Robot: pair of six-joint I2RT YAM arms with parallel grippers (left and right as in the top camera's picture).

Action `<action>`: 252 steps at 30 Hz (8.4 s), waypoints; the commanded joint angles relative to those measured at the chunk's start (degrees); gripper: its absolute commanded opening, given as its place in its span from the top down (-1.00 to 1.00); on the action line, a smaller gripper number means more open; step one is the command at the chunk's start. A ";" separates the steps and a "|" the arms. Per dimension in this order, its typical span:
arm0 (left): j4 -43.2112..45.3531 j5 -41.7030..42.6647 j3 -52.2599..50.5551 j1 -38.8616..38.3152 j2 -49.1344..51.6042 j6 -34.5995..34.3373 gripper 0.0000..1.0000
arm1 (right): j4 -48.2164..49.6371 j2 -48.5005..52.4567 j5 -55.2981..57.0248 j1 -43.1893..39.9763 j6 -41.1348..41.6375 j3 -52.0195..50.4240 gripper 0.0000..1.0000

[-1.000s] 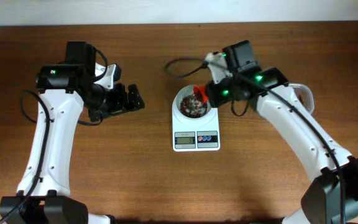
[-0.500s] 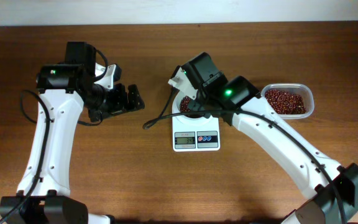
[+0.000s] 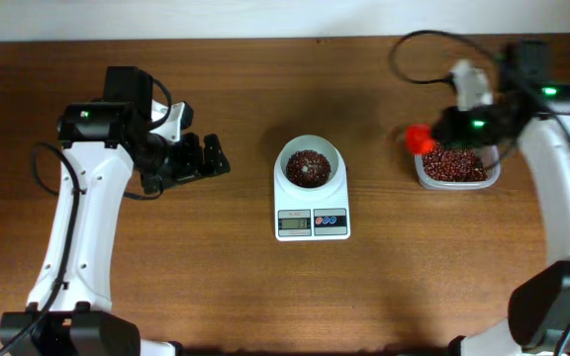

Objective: Scoop item into bowl and weigh 50g on scale
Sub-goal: 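Return the empty scoop with the right gripper toward the bean tub, then dip the orange scoop into the bean tub with the right gripper, then carry the filled scoop with the right gripper over the white bowl, then tilt the scoop with the right gripper to pour beans into bowl, then move the scoop with the right gripper back into the bean tub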

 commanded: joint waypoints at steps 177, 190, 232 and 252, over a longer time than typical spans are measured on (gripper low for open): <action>0.13 0.42 -0.24 -0.11 0.42 -0.07 -0.98 | -3.98 12.72 2.80 29.03 -5.25 22.99 0.92; 0.13 0.42 -0.24 -0.11 0.42 -0.07 -0.98 | -3.28 12.74 5.05 30.10 -8.15 22.99 0.92; 0.13 0.42 -0.24 -0.11 0.42 -0.07 -0.98 | -2.99 12.85 7.65 32.30 -13.07 22.97 0.92; 0.13 0.42 -0.24 -0.11 0.42 -0.07 -0.98 | -2.27 12.85 7.50 28.76 2.43 22.97 0.92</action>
